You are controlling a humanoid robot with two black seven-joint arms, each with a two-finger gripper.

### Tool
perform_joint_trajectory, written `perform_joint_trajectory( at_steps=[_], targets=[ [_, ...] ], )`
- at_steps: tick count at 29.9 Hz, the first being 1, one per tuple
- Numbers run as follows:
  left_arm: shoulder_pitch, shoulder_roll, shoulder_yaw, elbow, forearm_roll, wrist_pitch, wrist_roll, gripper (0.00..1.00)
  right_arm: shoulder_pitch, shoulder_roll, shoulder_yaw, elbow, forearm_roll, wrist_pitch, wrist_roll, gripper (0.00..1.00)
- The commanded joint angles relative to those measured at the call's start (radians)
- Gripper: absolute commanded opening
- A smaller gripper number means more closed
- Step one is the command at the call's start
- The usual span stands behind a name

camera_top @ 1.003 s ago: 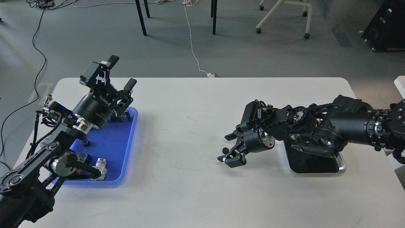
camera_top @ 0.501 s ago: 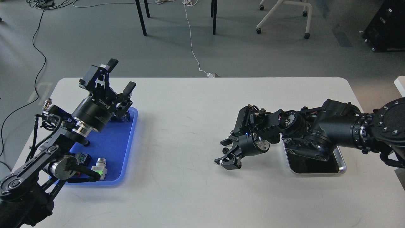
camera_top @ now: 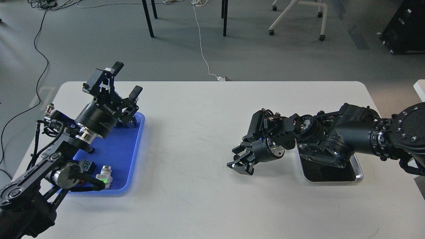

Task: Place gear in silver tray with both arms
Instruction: 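Reach the right gripper down to the black gear and grasp it, then carry the gear with the right gripper into the silver tray, release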

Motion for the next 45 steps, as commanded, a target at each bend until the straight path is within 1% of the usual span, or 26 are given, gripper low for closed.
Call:
perform_joint_trajectory(
  at_steps=[1,3,6,20,26,30,33,36,38,40,45],
  targets=[
    [0.0,0.001,0.0,0.0,0.0,0.0,0.0,0.98,0.001,-0.001,0.0,0.0,0.0,0.002,0.0,0.25],
    [-0.001,0.0,0.0,0.0,0.0,0.0,0.0,0.98,0.001,-0.001,0.0,0.0,0.0,0.002,0.0,0.17],
    [-0.001,0.0,0.0,0.0,0.0,0.0,0.0,0.98,0.007,-0.004,-0.001,0.0,0.0,0.002,0.0,0.13],
    [0.0,0.001,-0.001,0.0,0.0,0.0,0.0,0.98,0.037,-0.024,-0.009,0.003,0.003,0.0,0.0,0.12],
    [-0.001,0.0,-0.005,0.0,0.0,0.0,0.003,0.98,0.125,-0.127,-0.008,0.029,0.006,0.0,0.0,0.12],
    [-0.003,-0.008,-0.003,0.0,0.0,0.0,0.005,0.98,0.183,-0.249,-0.014,0.081,-0.003,0.006,0.0,0.13],
    [-0.003,-0.012,-0.001,0.0,0.0,0.0,0.005,0.98,0.189,-0.345,-0.04,0.09,-0.027,0.009,0.0,0.13],
    [-0.004,-0.022,-0.001,0.0,0.002,0.0,0.005,0.98,0.186,-0.412,-0.115,0.089,-0.05,0.009,0.0,0.13],
    [-0.004,-0.025,-0.001,0.0,0.002,0.0,0.005,0.98,0.168,-0.451,-0.132,0.086,-0.05,0.008,0.0,0.13],
    [-0.003,-0.028,-0.001,0.0,0.002,0.0,0.005,0.98,0.127,-0.471,-0.133,0.072,-0.05,0.008,0.0,0.13],
    [-0.004,-0.034,0.0,-0.001,0.002,0.0,0.005,0.98,0.037,-0.469,-0.123,-0.008,-0.05,-0.003,0.0,0.13]
  ],
)
